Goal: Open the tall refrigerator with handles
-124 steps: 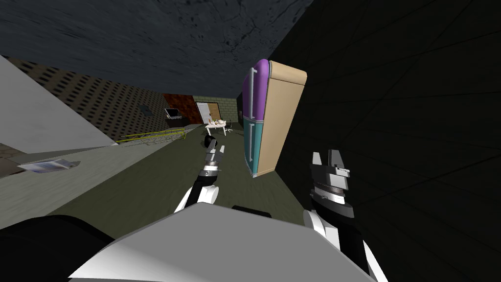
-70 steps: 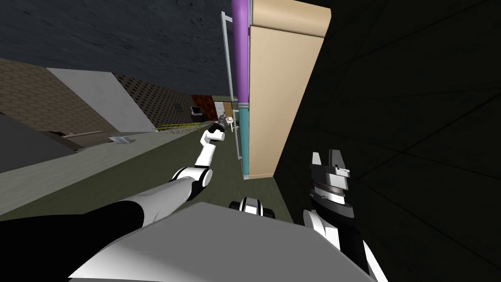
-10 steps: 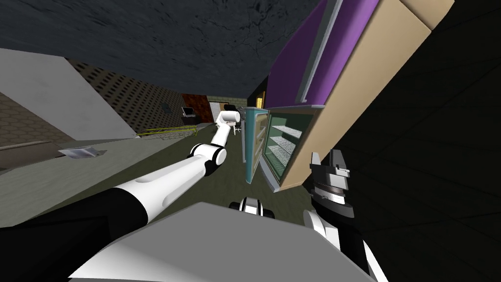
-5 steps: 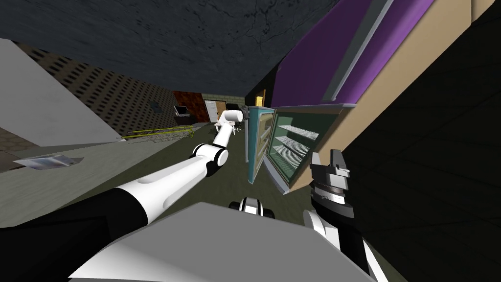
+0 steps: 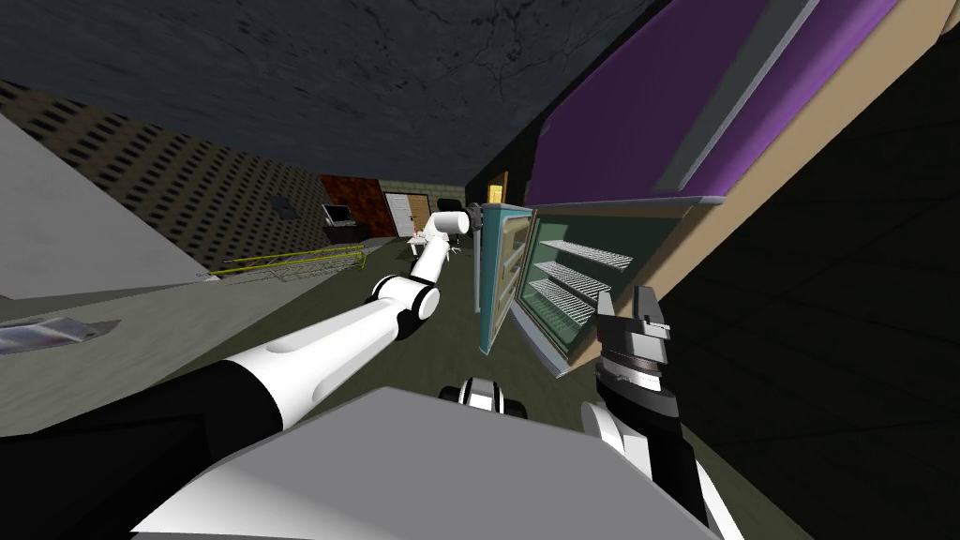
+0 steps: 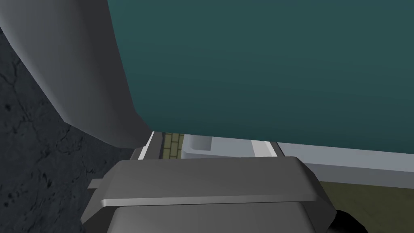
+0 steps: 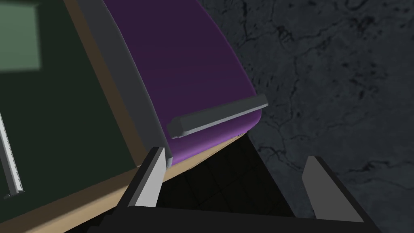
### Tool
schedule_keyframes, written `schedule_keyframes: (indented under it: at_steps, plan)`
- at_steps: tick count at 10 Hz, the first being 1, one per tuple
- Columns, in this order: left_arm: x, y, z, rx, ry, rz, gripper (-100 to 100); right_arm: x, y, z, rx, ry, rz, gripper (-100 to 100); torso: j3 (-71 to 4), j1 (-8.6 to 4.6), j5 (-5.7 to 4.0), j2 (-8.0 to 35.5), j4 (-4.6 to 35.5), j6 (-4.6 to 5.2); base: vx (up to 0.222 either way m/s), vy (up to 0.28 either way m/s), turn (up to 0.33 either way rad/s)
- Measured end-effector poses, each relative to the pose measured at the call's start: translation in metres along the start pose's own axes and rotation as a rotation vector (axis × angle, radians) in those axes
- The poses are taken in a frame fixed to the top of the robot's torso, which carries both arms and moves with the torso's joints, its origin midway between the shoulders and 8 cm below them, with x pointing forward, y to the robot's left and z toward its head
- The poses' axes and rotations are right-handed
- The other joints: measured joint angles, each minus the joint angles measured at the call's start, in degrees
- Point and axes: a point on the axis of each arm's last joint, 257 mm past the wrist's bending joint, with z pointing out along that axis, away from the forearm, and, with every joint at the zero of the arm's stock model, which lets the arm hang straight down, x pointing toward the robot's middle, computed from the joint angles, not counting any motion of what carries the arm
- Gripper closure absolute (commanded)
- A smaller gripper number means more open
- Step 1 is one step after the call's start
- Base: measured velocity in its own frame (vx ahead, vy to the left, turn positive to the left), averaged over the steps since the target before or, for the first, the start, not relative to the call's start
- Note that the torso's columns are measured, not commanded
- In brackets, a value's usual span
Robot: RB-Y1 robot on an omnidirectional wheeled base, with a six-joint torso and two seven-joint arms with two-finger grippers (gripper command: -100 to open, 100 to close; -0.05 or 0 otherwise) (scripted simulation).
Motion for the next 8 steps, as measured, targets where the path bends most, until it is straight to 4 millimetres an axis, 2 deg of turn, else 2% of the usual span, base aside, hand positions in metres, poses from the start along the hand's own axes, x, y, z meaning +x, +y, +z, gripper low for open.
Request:
schedule_keyframes:
  at_steps: [2,4,8]
  plan:
    - [0.017,-0.002,0.0,0.001,0.035,0.001,100,0.0,0.0,0.0,0.0,0.0,0.0,0,0.1,-0.6,-0.19,0.2,0.0,-0.06,0.131,0.331,-0.089]
    - [0.035,-0.003,-0.002,0.005,0.067,0.001,100,0.0,0.0,0.0,0.0,0.0,0.0,0,0.3,-0.37,-0.09,0.3,0.0,-0.11,0.135,0.298,-0.081]
    - [0.055,-0.002,-0.004,0.004,0.104,0.0,100,0.0,0.0,0.0,0.0,-0.001,0.001,0,0.3,-0.71,-0.16,0.4,-0.1,-0.13,0.08,0.155,-0.055]
